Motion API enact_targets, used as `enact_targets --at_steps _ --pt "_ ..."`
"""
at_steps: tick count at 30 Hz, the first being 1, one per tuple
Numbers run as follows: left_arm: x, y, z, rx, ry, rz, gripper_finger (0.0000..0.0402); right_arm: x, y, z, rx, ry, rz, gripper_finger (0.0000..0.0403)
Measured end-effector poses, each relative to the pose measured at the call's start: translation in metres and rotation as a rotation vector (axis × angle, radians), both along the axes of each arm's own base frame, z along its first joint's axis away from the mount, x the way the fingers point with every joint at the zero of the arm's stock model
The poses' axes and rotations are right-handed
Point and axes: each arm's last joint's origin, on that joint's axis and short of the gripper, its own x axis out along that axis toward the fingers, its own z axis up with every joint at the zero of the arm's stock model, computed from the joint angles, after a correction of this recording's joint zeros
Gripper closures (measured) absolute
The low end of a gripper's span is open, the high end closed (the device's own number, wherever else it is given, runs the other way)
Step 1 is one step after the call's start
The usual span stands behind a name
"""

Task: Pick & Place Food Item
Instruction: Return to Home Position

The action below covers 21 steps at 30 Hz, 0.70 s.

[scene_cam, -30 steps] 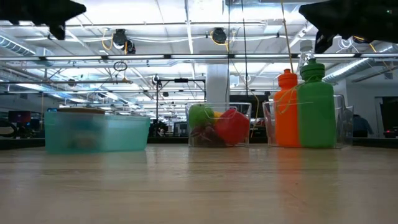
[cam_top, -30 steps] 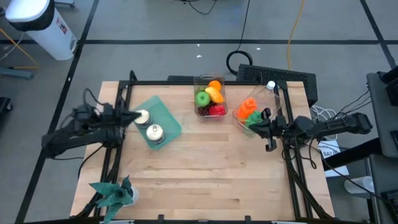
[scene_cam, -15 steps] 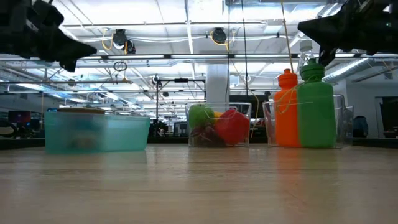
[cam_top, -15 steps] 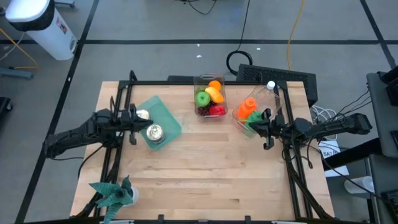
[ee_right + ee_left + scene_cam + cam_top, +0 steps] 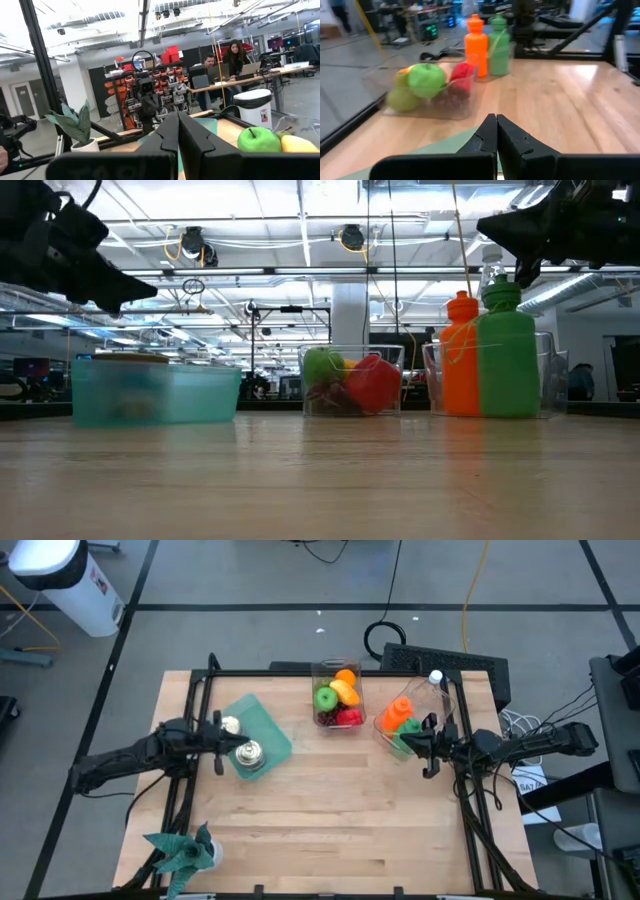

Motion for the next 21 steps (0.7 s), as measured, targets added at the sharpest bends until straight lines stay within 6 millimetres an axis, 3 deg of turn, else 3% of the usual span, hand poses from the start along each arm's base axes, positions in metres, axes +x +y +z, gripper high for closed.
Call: enact_targets --at_steps 3,12,21 --pt "0.0037 0.0005 -0.0111 0.000 -0.010 -0.016 0.0400 0.0001 0.0001 -0.0004 -0.008 0.006 0.000 0.0403" --pt "0.0047 0.0007 -0.0096 0.038 -0.042 -0.021 0.0396 0.0002 0.0002 -0.0006 -0.018 0.008 0.000 0.0403" --pt "0.0047 0.0012 -0.0096 -0.032 -0.052 0.002 0.0385 0.0025 0.0004 -0.0096 -0.030 0.104 -0.001 0.0403"
